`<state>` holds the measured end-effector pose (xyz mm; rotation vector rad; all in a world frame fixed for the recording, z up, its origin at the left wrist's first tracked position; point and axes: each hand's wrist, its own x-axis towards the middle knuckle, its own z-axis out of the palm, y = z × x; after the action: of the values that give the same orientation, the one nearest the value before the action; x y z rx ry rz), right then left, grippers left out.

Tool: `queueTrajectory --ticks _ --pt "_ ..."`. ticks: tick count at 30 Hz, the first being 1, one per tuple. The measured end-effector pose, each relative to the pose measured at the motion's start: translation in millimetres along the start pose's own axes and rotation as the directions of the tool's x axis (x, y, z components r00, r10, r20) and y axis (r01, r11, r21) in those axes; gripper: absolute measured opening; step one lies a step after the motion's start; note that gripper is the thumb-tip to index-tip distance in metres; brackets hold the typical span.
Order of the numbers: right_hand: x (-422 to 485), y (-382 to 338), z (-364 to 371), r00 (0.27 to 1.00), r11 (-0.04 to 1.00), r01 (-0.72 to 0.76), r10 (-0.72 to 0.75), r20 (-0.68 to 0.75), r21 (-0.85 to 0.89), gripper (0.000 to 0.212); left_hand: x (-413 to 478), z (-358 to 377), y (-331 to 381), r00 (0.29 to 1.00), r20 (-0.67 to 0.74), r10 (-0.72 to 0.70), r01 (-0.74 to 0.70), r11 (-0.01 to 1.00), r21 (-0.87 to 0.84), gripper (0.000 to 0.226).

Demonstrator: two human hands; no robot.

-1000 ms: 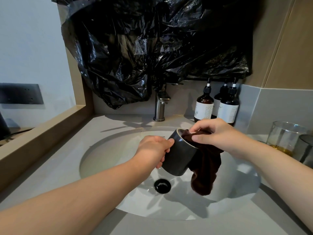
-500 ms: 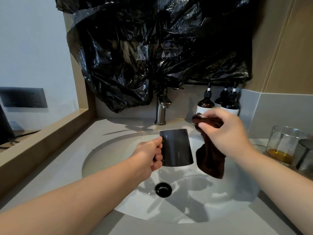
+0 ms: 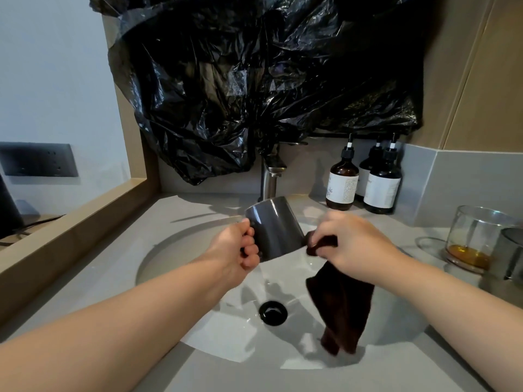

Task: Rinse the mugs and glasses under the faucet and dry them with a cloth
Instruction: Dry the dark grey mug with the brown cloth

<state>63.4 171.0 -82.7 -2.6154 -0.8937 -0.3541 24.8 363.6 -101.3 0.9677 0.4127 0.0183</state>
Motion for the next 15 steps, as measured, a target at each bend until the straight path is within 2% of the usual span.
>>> queueTrajectory --ticks 2,4,8,12,15 --pt "4.3 13.6 -6.7 0.979 0.981 -0.192 0.189 -0.078 -0.036 0.012 0.0 -1.1 3.2 1.000 0.009 -0.014 0.014 0.999 -0.043 0.041" --pt "6.3 21.6 -9.3 0.962 0.964 -0.267 0.267 -0.059 -0.001 0.017 -2.3 0.4 3.9 0.999 0.021 -0.028 0.029 0.998 -0.057 0.041" --pt "3.4 7.4 -1.7 0.958 0.962 -0.266 0.272 0.090 -0.066 0.031 -8.9 5.3 0.7 0.995 0.065 -0.078 0.082 0.995 -0.057 0.039" --pt "0.3 -5.2 -1.3 0.981 0.950 -0.195 0.195 -0.024 -0.246 0.018 -11.5 7.0 -1.2 0.978 0.129 -0.164 0.170 0.985 -0.029 0.039" --pt "-0.8 -8.3 -5.4 0.984 0.919 -0.181 0.168 -0.068 -0.349 0.007 -13.2 8.5 -1.7 0.961 0.160 -0.224 0.238 0.969 -0.073 0.037"
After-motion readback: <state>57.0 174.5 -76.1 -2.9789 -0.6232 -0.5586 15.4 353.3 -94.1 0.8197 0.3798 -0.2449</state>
